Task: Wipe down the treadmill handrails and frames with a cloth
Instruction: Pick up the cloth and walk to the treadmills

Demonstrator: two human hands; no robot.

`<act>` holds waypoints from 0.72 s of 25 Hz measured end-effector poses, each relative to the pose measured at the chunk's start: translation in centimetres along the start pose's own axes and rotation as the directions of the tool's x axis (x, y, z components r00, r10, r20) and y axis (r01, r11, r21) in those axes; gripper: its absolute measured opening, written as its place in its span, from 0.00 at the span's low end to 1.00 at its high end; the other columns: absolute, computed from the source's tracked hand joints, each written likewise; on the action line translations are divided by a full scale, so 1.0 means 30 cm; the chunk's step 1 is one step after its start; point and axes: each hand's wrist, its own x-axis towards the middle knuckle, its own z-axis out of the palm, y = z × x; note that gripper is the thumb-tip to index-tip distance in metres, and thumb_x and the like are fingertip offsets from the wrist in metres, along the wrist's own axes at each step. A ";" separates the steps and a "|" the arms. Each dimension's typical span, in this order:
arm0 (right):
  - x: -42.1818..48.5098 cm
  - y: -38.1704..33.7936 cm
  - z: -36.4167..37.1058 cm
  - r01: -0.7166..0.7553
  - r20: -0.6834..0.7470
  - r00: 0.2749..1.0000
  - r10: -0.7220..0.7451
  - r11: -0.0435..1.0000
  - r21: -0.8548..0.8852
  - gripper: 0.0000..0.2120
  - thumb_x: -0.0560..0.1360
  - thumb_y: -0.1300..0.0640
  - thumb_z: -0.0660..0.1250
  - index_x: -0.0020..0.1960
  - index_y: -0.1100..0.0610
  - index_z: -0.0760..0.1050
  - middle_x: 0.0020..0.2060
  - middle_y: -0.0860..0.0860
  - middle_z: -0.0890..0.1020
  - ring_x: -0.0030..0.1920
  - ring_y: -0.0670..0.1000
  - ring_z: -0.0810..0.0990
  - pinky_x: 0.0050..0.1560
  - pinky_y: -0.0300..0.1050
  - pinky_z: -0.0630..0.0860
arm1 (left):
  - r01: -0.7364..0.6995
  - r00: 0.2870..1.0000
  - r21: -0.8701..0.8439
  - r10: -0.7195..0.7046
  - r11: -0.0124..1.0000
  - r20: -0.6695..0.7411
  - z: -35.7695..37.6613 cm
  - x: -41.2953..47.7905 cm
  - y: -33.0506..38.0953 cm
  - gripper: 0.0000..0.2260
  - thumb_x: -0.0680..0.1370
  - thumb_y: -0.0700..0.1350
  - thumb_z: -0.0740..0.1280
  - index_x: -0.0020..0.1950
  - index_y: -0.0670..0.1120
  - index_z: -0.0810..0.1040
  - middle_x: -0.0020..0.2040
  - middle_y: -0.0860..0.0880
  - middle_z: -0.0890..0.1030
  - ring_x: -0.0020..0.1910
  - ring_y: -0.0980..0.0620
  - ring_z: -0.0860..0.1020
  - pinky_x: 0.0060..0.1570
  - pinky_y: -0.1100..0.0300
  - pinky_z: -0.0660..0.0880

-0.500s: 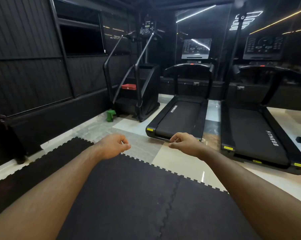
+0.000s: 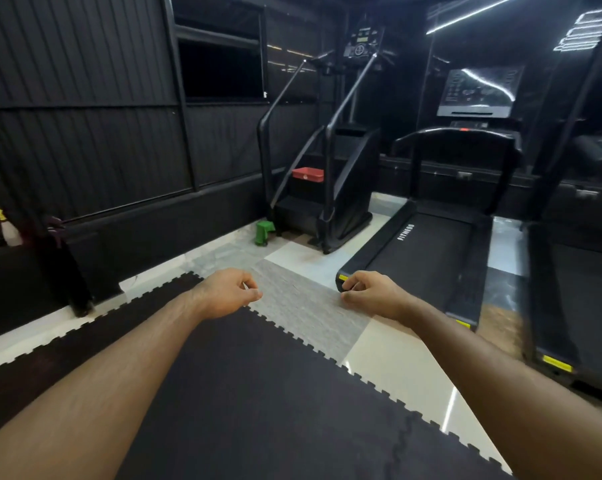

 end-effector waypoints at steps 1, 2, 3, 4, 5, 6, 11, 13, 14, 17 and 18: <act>0.112 -0.009 -0.016 0.002 0.011 1.000 -0.002 1.000 0.012 0.14 0.77 0.49 0.69 0.61 0.52 0.77 0.54 0.49 0.80 0.52 0.46 0.78 0.52 0.42 0.76 | 0.015 1.000 -0.010 -0.015 1.000 -0.010 -0.032 0.090 -0.016 0.06 0.75 0.56 0.68 0.45 0.55 0.81 0.43 0.54 0.82 0.43 0.55 0.80 0.50 0.51 0.80; 0.225 -0.022 -0.030 0.001 0.024 1.000 -0.002 1.000 0.021 0.14 0.77 0.48 0.69 0.61 0.52 0.77 0.56 0.49 0.80 0.53 0.47 0.78 0.55 0.44 0.76 | 0.032 0.999 -0.016 -0.032 0.999 -0.014 -0.067 0.180 -0.030 0.06 0.75 0.56 0.68 0.44 0.55 0.81 0.42 0.54 0.83 0.42 0.55 0.81 0.49 0.50 0.80; 0.337 -0.034 -0.036 0.008 0.033 0.999 -0.009 1.000 0.019 0.15 0.77 0.48 0.69 0.61 0.52 0.77 0.56 0.50 0.80 0.54 0.47 0.78 0.56 0.44 0.76 | 0.045 0.999 -0.020 -0.045 0.999 -0.024 -0.096 0.274 -0.053 0.07 0.74 0.57 0.68 0.44 0.55 0.81 0.42 0.54 0.83 0.41 0.55 0.81 0.49 0.51 0.80; 0.469 -0.047 -0.041 0.018 0.048 0.999 -0.018 1.000 0.011 0.15 0.78 0.48 0.69 0.62 0.52 0.76 0.56 0.50 0.79 0.54 0.48 0.78 0.55 0.43 0.76 | 0.066 0.997 -0.028 -0.067 0.997 -0.037 -0.131 0.377 -0.076 0.06 0.74 0.56 0.69 0.44 0.55 0.81 0.41 0.54 0.83 0.41 0.55 0.81 0.48 0.51 0.80; 0.592 -0.057 -0.039 0.033 0.061 0.998 -0.033 0.999 -0.006 0.15 0.78 0.48 0.69 0.62 0.52 0.76 0.56 0.49 0.79 0.54 0.47 0.78 0.53 0.42 0.75 | 0.076 0.996 -0.031 -0.078 0.997 -0.051 -0.159 0.479 -0.106 0.06 0.75 0.55 0.69 0.44 0.55 0.81 0.41 0.53 0.83 0.40 0.54 0.81 0.48 0.52 0.80; 0.713 -0.067 -0.035 0.045 0.072 0.996 -0.043 0.999 -0.023 0.15 0.78 0.48 0.69 0.62 0.52 0.76 0.56 0.49 0.79 0.53 0.47 0.78 0.52 0.41 0.74 | 0.091 0.994 -0.029 -0.093 0.995 -0.061 -0.184 0.580 -0.138 0.05 0.76 0.54 0.69 0.44 0.54 0.81 0.41 0.53 0.83 0.40 0.54 0.81 0.47 0.53 0.80; 1.419 -0.096 0.029 0.080 0.080 0.994 -0.077 0.996 -0.035 0.15 0.78 0.49 0.69 0.62 0.53 0.76 0.55 0.50 0.80 0.51 0.47 0.78 0.48 0.40 0.74 | 0.100 0.993 -0.014 -0.101 0.995 -0.063 -0.304 1.190 -0.378 0.05 0.76 0.54 0.69 0.45 0.53 0.81 0.43 0.52 0.83 0.42 0.53 0.82 0.50 0.50 0.80; 1.697 -0.134 0.035 0.059 0.087 0.995 -0.055 0.997 -0.041 0.15 0.78 0.49 0.70 0.62 0.53 0.77 0.55 0.51 0.81 0.52 0.49 0.79 0.53 0.44 0.77 | 0.121 0.992 0.010 -0.120 0.993 -0.045 -0.395 1.433 -0.452 0.05 0.76 0.54 0.69 0.46 0.53 0.81 0.44 0.53 0.83 0.43 0.54 0.81 0.50 0.51 0.80; 1.850 -0.162 0.029 0.055 0.084 0.995 -0.051 0.997 -0.047 0.16 0.77 0.48 0.70 0.62 0.53 0.77 0.55 0.51 0.81 0.52 0.49 0.79 0.55 0.45 0.77 | 0.124 0.992 0.029 -0.123 0.992 -0.043 -0.460 1.569 -0.479 0.06 0.77 0.54 0.68 0.47 0.53 0.81 0.44 0.53 0.83 0.43 0.54 0.81 0.51 0.51 0.80; 2.226 -0.215 -0.012 0.039 0.061 0.997 -0.037 0.999 -0.029 0.15 0.77 0.48 0.70 0.61 0.53 0.77 0.51 0.50 0.81 0.52 0.50 0.79 0.55 0.47 0.78 | 0.117 0.992 0.031 -0.115 0.993 -0.060 -0.615 1.929 -0.544 0.06 0.77 0.53 0.68 0.49 0.52 0.81 0.47 0.51 0.83 0.46 0.53 0.81 0.53 0.51 0.79; 2.341 -0.220 -0.021 0.035 0.061 0.998 -0.033 0.999 -0.025 0.15 0.77 0.49 0.70 0.61 0.54 0.77 0.52 0.50 0.81 0.53 0.50 0.79 0.55 0.47 0.78 | 0.114 0.993 0.033 -0.112 0.993 -0.046 -0.648 2.045 -0.565 0.06 0.77 0.54 0.68 0.49 0.53 0.81 0.48 0.51 0.82 0.48 0.53 0.80 0.54 0.51 0.79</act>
